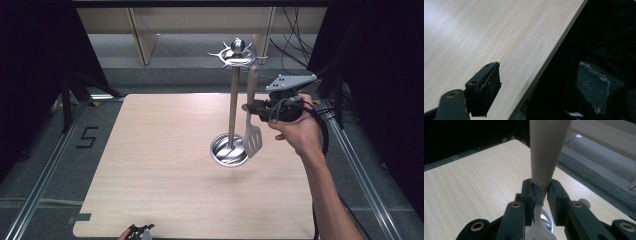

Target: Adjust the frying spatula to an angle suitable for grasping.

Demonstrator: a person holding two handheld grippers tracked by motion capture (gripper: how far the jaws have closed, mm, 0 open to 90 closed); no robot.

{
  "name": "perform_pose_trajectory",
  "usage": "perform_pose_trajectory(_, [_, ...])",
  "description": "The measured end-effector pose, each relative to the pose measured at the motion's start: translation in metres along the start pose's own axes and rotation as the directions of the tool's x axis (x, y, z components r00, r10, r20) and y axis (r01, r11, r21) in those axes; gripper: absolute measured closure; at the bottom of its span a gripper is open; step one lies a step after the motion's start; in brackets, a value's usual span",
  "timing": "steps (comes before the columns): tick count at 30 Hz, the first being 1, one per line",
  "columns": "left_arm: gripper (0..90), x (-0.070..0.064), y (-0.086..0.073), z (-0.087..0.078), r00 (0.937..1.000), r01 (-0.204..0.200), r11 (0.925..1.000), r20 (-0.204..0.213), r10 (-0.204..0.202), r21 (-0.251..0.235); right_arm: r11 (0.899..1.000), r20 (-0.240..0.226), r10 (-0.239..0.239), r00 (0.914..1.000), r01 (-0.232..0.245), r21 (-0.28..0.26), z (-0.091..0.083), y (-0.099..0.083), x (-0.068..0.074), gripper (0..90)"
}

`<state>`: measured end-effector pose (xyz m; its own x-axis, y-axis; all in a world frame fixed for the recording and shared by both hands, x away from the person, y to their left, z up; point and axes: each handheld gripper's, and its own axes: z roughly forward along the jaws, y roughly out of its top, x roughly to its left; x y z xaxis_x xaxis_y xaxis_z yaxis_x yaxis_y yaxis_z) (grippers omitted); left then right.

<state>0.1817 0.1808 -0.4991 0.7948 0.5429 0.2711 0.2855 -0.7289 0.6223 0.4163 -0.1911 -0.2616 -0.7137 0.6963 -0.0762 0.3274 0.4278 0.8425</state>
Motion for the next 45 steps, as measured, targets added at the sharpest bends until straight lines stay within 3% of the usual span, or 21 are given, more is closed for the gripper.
perform_pose_trajectory(1, [18.8, 0.0000, 0.0000, 0.0002, 1.0000, -0.001, 1.0000, -0.005, 0.001, 0.001, 1.000, 0.001, 0.009, 1.0000, -0.009, 0.007, 0.0004, 0.0005, 0.0006, 76.3])
perform_pose_trajectory(2, [18.8, 0.0000, -0.0001, 0.0002, 1.0000, 0.001, 1.0000, -0.001, -0.001, 0.001, 1.000, 0.006, -0.015, 0.9999, 0.015, 0.005, 0.0011, 0.0012, -0.0012, 76.4])
perform_pose_trajectory(6, [18.8, 0.0000, -0.0003, 0.0012, 0.9999, 0.003, 1.0000, 0.016, -0.003, -0.001, 1.000, 0.001, 0.003, 1.0000, -0.003, 0.014, 0.0034, 0.0026, 0.0004, 76.3])
perform_pose_trajectory(7, [18.8, 0.0000, 0.0000, 0.0000, 1.0000, -0.001, 1.0000, -0.001, 0.001, 0.000, 1.000, 0.005, 0.000, 1.0000, 0.000, 0.014, 0.0052, 0.0036, 0.0009, 76.3])
perform_pose_trajectory(13, [18.8, 0.0000, -0.0001, 0.0000, 1.0000, 0.001, 1.0000, -0.005, -0.001, -0.001, 1.000, 0.006, -0.020, 0.9998, 0.020, 0.020, 0.0082, 0.0058, 0.0004, 76.2])
perform_pose_trajectory(17, [18.8, 0.0000, -0.0001, 0.0001, 1.0000, -0.001, 1.0000, -0.003, 0.001, 0.000, 1.000, 0.008, -0.004, 1.0000, 0.004, 0.024, 0.0084, 0.0057, 0.0014, 76.3])
perform_pose_trajectory(23, [18.8, -0.0001, 0.0000, 0.0000, 1.0000, -0.001, 1.0000, -0.004, 0.001, 0.000, 1.000, 0.016, 0.008, 0.9998, -0.008, 0.017, 0.0078, 0.0034, 0.0028, 76.1])
perform_pose_trajectory(26, [18.8, -0.0001, 0.0000, 0.0000, 1.0000, 0.000, 1.0000, 0.002, 0.000, 0.001, 1.000, 0.024, -0.009, 0.9997, 0.009, -0.004, 0.0090, 0.0027, 0.0032, 76.0])
perform_pose_trajectory(34, [18.8, -0.0001, 0.0000, 0.0000, 1.0000, -0.003, 1.0000, -0.005, 0.003, 0.002, 1.000, 0.013, 0.007, 0.9999, -0.007, 0.007, 0.0082, 0.0016, 0.0069, 75.4])
perform_pose_trajectory(36, [18.8, -0.0002, 0.0001, 0.0000, 1.0000, -0.003, 1.0000, -0.004, 0.003, 0.001, 1.000, 0.004, -0.014, 0.9999, 0.014, -0.011, 0.0082, 0.0006, 0.0056, 74.9])
perform_pose_trajectory(39, [18.8, -0.0004, -0.0001, 0.0001, 1.0000, 0.000, 1.0000, 0.003, 0.000, 0.001, 1.000, -0.002, 0.011, 0.9999, -0.011, -0.014, 0.0065, -0.0006, 0.0074, 73.4])
perform_pose_trajectory(42, [18.8, -0.0003, 0.0001, 0.0000, 1.0000, -0.001, 1.0000, 0.003, 0.001, 0.001, 1.000, 0.000, -0.010, 1.0000, 0.010, -0.019, 0.0050, -0.0010, 0.0063, 72.3])
perform_pose_trajectory(45, [18.8, -0.0006, 0.0000, 0.0008, 1.0000, -0.002, 1.0000, -0.007, 0.002, 0.001, 1.000, -0.001, 0.012, 0.9999, -0.012, -0.018, 0.0033, -0.0018, 0.0077, 69.7])
